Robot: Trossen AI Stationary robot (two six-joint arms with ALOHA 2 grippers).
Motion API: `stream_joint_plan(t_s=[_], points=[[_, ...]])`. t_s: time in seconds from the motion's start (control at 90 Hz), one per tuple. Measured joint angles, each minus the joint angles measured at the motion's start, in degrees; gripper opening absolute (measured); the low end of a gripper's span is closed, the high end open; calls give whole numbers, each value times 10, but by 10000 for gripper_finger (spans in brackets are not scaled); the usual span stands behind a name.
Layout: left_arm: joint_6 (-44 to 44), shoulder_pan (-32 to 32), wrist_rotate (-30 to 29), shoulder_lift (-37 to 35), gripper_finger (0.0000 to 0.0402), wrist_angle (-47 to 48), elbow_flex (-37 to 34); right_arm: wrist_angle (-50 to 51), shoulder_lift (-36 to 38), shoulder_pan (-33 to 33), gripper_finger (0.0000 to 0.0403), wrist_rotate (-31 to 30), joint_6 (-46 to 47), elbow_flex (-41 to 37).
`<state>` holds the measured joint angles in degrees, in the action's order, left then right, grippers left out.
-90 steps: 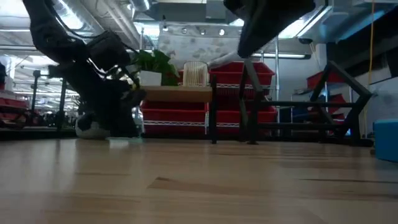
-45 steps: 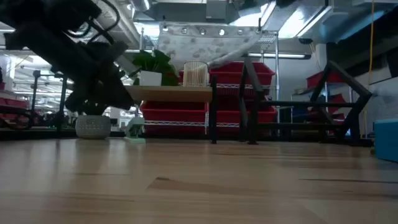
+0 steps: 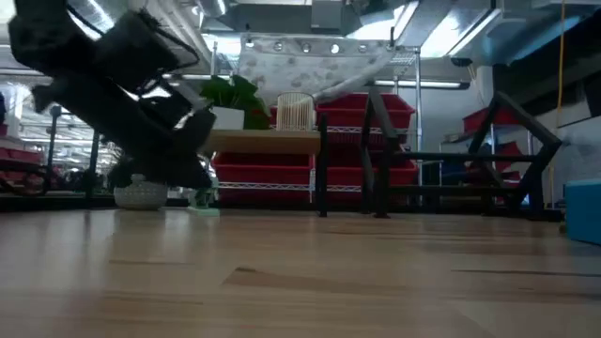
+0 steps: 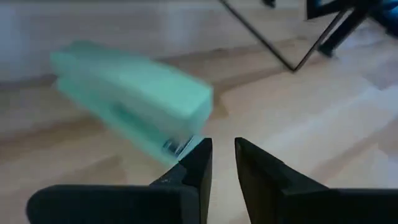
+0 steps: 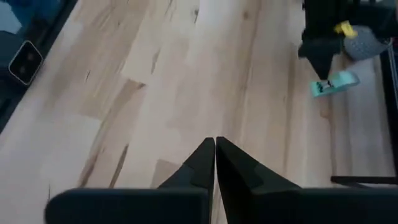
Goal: Stock shelves
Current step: Put the green stapler under the shelf
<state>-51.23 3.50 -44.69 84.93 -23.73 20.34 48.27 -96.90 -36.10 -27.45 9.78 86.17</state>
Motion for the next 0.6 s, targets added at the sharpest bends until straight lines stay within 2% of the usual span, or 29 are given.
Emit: stream_joint_plan(t_s=[0.1,0.222,0.6], points=[[19,-34,38,25,54,-28,0,-2,0,3,0,0,-1,0],[20,-62,60,42,54,-12,0,-2,0,3,0,0,-2,0],[22,-79,8,42,54,45,0,-6,0,3,0,0,-5,0]])
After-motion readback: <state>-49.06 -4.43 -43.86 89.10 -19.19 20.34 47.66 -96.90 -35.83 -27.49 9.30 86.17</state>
